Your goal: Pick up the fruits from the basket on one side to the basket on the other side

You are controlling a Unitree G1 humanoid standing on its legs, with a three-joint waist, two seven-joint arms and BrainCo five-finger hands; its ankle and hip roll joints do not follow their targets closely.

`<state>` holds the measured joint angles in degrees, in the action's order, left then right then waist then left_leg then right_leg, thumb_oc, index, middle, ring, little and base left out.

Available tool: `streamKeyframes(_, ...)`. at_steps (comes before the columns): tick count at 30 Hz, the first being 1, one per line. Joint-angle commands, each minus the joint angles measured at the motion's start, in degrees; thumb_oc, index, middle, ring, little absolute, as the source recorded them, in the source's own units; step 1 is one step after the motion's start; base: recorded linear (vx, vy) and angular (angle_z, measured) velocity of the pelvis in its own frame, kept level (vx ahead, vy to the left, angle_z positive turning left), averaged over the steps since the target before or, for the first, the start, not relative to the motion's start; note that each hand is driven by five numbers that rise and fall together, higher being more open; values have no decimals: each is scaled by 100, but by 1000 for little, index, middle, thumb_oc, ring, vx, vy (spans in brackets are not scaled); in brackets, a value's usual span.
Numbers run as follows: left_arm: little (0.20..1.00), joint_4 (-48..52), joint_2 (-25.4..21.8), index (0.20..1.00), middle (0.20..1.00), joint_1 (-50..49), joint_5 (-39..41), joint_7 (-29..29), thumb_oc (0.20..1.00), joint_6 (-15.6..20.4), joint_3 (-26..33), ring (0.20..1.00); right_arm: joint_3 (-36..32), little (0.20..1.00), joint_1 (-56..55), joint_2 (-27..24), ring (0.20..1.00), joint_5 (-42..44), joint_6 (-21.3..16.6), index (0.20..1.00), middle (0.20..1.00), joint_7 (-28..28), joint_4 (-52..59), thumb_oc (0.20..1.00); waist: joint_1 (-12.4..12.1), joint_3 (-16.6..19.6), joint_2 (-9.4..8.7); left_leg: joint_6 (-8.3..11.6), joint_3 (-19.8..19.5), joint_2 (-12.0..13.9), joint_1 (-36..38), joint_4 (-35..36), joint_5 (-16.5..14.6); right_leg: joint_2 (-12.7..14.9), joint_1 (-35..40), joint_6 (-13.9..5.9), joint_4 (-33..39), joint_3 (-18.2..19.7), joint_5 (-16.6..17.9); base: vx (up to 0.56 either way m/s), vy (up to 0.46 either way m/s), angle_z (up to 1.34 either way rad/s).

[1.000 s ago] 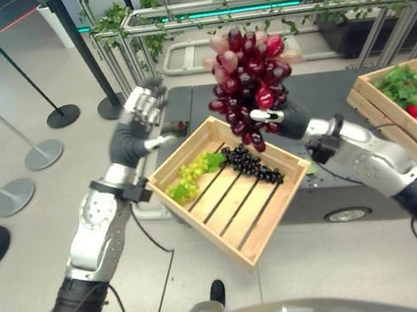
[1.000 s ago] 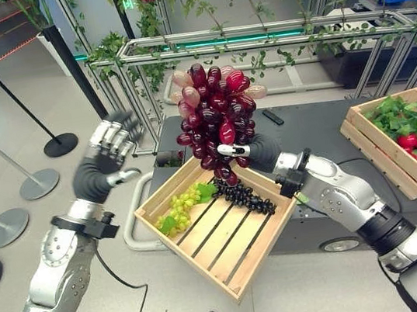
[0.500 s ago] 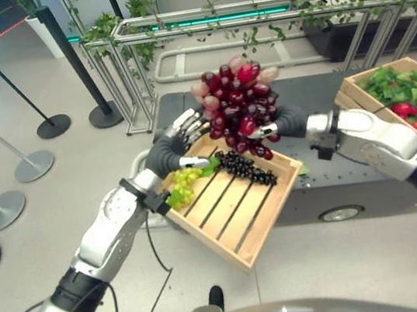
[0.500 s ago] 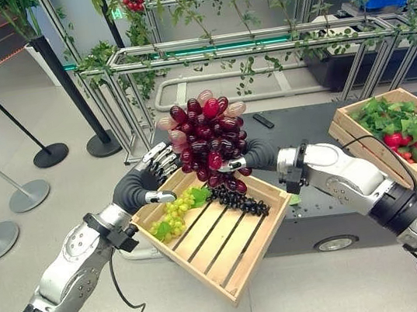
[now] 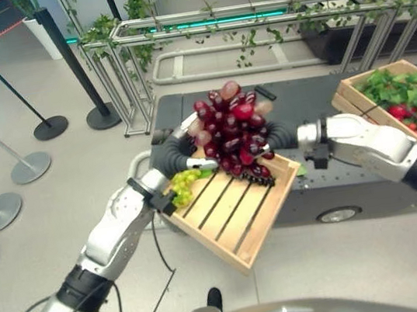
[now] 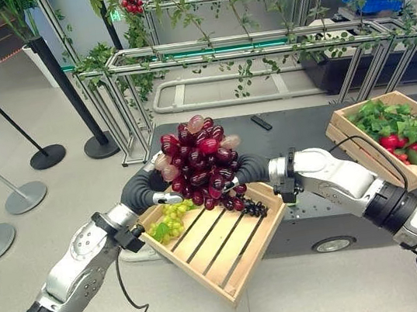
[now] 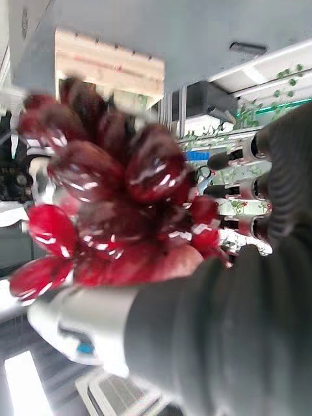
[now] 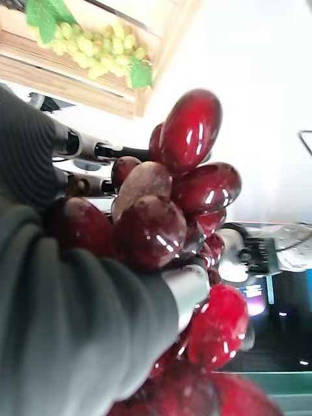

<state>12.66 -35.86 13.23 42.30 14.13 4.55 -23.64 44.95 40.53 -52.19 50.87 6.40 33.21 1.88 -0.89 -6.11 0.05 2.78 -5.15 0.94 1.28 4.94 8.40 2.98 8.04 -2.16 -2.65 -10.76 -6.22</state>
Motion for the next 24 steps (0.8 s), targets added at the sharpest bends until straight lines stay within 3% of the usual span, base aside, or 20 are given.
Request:
streamKeyframes(1,1000,-66,94,1000,1000,588,21,-4,1000,232,-83,1000,-32,200,600,169,200,23,-286,200,200,44,374,200,-68,178,-348,-15,126,-74,367,-148,-868,277,-318,-377,124,-44,453,0,0,0)
streamKeyframes(21,1000,50,606,1000,1000,737,62,-19,1000,153,-310,1000,198,200,687,744,200,-398,-122,200,200,134,315,200,-131,185,-437,-46,68,-85,348,-218,-935,269,-303,-348,83,-42,413,2,-1,1)
streamKeyframes(22,768,47,606,768,768,741,83,-5,768,151,-324,768,227,200,725,753,200,-420,-102,200,200,145,332,200,-133,188,-441,-48,62,-85,347,-218,-933,266,-305,-350,86,-37,414,0,0,0)
streamKeyframes(23,398,63,590,398,398,740,85,3,398,141,-314,398,243,200,730,754,200,-434,-107,200,200,138,346,200,-134,185,-438,-50,59,-87,345,-218,-933,266,-311,-348,83,-36,412,0,0,0)
streamKeyframes(24,200,93,560,200,200,731,65,1,200,147,-287,200,242,200,750,740,200,-443,-101,200,200,144,374,200,-139,183,-436,-52,55,-89,343,-214,-930,266,-316,-347,85,-36,413,0,0,0)
